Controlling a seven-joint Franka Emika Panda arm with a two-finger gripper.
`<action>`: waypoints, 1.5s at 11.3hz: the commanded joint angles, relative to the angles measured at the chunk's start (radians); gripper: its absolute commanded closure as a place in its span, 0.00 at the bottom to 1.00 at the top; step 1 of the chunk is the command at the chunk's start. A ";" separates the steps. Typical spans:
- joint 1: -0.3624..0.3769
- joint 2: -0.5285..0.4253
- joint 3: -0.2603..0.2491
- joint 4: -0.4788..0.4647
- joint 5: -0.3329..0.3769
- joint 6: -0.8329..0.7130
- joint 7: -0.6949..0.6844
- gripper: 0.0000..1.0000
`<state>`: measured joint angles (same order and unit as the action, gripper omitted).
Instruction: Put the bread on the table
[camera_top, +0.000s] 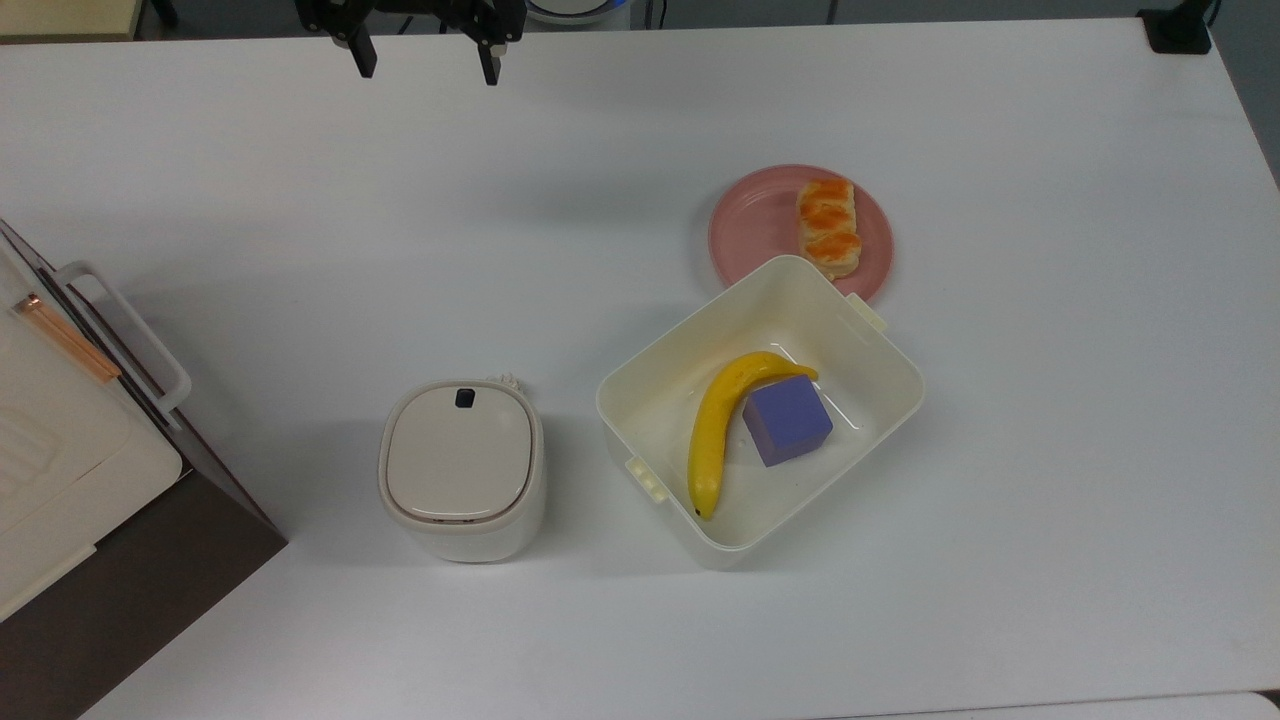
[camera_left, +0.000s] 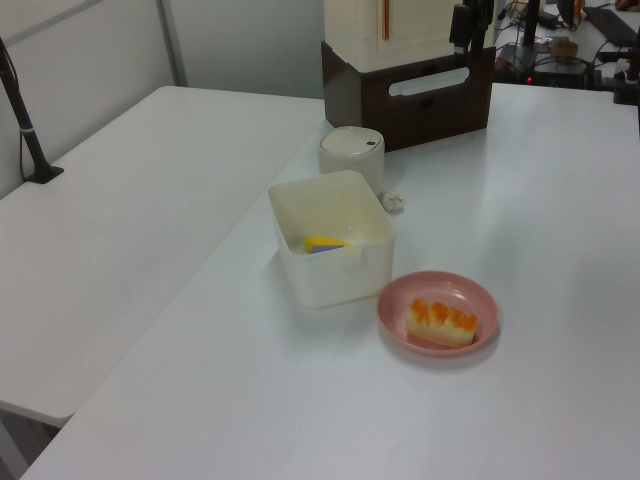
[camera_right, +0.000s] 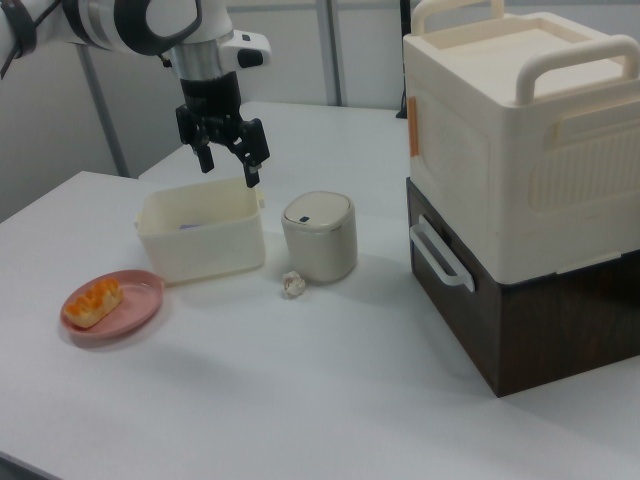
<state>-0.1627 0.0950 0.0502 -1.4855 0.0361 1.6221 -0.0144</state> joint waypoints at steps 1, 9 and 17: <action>0.017 -0.020 -0.016 -0.032 -0.022 0.032 0.008 0.00; 0.018 -0.020 -0.016 -0.035 -0.041 0.032 0.008 0.00; 0.017 -0.017 -0.016 -0.042 -0.044 0.036 -0.018 0.00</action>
<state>-0.1628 0.0984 0.0478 -1.4932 0.0128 1.6222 -0.0162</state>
